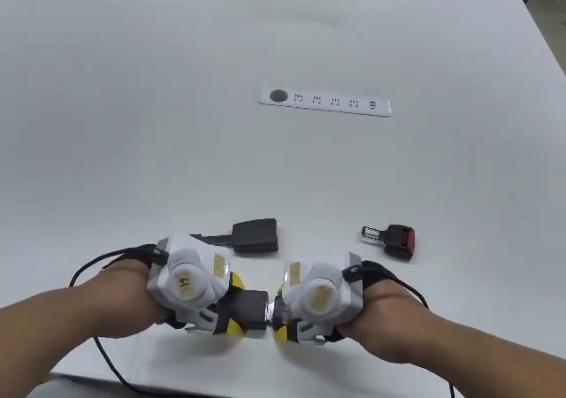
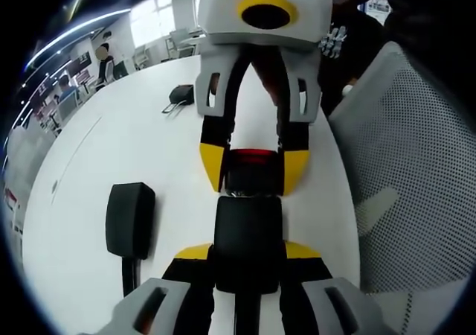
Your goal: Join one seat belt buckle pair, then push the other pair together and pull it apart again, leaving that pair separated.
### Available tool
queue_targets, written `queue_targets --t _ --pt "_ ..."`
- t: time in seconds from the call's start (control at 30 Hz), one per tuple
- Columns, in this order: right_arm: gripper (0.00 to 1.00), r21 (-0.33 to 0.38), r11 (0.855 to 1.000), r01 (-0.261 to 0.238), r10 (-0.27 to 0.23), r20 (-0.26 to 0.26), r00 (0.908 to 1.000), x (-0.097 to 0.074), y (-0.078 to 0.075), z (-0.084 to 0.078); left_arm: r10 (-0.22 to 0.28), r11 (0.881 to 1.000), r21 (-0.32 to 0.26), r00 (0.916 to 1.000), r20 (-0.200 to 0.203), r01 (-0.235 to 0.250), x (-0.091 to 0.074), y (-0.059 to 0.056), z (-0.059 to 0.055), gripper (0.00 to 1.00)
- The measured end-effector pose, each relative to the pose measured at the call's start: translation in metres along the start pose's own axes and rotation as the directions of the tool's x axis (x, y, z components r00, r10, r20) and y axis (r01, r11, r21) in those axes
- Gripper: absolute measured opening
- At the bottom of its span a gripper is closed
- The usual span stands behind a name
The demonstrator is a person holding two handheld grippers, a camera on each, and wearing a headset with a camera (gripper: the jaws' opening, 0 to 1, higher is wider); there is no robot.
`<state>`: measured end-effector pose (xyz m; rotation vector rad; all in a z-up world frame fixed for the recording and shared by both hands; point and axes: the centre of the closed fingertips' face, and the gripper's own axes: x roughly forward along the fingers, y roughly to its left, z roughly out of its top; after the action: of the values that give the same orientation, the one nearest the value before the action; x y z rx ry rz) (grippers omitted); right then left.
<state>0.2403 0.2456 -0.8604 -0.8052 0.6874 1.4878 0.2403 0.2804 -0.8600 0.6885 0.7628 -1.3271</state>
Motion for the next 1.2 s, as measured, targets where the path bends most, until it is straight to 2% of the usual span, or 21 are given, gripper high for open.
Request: queue_targets --t 0.47,0.7,1.0,1.2 --pt "0.34 -0.008 1.0 -0.026 0.026 0.025 0.9994 -0.0009 -0.0012 -0.0012 -0.003 1.0 0.008 1.0 0.004 0.003 -0.0012 0.0008 0.0011 0.34" --pt "0.34 -0.01 1.0 -0.027 0.026 -0.01 0.9996 0.0007 -0.0011 -0.0013 -0.006 1.0 0.011 1.0 0.0 0.006 -0.001 0.0004 0.0014 0.34" --pt "0.35 -0.009 0.999 -0.04 0.04 -0.019 0.999 0.001 -0.0002 -0.0044 -0.008 0.999 0.033 0.9998 -0.018 0.009 -0.0006 0.0005 0.0007 0.34" --pt "0.35 0.008 0.999 -0.036 0.036 -0.02 0.9992 0.0012 -0.0002 -0.0047 -0.005 1.0 0.021 0.9997 -0.025 0.006 0.0002 0.0012 -0.0004 0.34"
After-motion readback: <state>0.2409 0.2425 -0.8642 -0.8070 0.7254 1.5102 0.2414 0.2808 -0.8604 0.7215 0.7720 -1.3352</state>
